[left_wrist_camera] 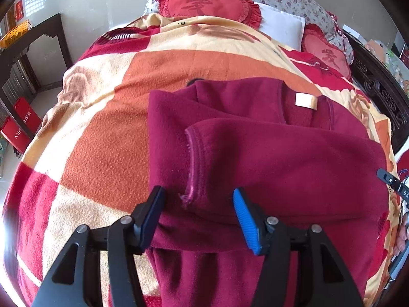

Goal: Fold small clothes

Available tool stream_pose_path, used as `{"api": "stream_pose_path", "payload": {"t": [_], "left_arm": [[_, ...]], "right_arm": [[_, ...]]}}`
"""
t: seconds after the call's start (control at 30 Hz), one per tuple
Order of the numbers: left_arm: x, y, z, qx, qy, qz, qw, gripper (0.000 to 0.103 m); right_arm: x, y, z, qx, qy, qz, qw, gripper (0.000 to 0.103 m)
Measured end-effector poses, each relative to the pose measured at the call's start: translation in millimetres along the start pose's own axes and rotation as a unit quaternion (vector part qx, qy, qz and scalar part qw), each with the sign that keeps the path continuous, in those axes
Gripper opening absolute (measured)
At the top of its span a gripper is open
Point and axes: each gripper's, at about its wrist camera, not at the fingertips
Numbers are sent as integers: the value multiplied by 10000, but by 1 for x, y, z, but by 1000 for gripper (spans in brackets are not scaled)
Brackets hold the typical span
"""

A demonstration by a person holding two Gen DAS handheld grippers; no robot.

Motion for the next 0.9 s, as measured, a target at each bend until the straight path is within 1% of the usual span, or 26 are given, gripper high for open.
{"api": "stream_pose_path", "payload": {"t": [0.07,0.1,0.13,0.2,0.27,0.33,0.4,0.47,0.53,0.57,0.63,0.7,0.73,0.83,0.9], "left_arm": [[0,-2,-2,37,20,-26,10000,62],[0,-3,-2,68,20,-35,10000,62],[0,-3,-1,85,11,-42,10000,62],[-2,-3,1,93,4,-57,9999,62],[-2,-3,1,113,9,-60,9999,62],[-2,-3,2,137,19,-63,9999,62],[-3,-4,5,152,16,-65,9999,62],[-4,-5,9,162,21,-102,9998,62],[-6,-6,15,186,16,-171,9997,62],[-7,-6,18,200,14,-212,9996,62],[-11,-5,30,220,-19,-303,9993,62],[-15,-2,39,240,-48,-369,9990,62],[-18,1,45,247,-50,-402,9989,63],[-26,9,65,173,-42,-441,9989,65],[-34,18,83,108,-60,-451,9989,68]], "right_arm": [[-2,-1,-10,-187,106,83,9997,0],[-4,-1,-16,-227,192,58,9995,0],[-5,-1,-16,-229,188,34,9996,0],[-5,-2,-4,-206,15,-80,9998,1],[-6,0,11,-191,-112,-207,9995,5],[-9,6,27,-163,-264,-149,9994,5],[-17,15,33,-64,-260,17,9996,5],[-24,22,25,-45,-2,210,9998,5],[-33,23,3,-373,472,367,9975,5],[-37,21,-8,-454,669,420,9958,6],[-35,21,-4,-398,620,357,9966,7],[-30,22,13,-207,507,216,9983,7],[-27,23,27,-98,378,190,9991,8],[-24,28,57,-53,139,296,9995,8],[-26,28,85,8,-37,378,9993,10]]}}
Point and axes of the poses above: each gripper's, at about its wrist camera, not at the fingertips, and z roughly against the way its jaws point, y to its left, x to its top, and after that the axes turned 5 degrees about x, right-handed
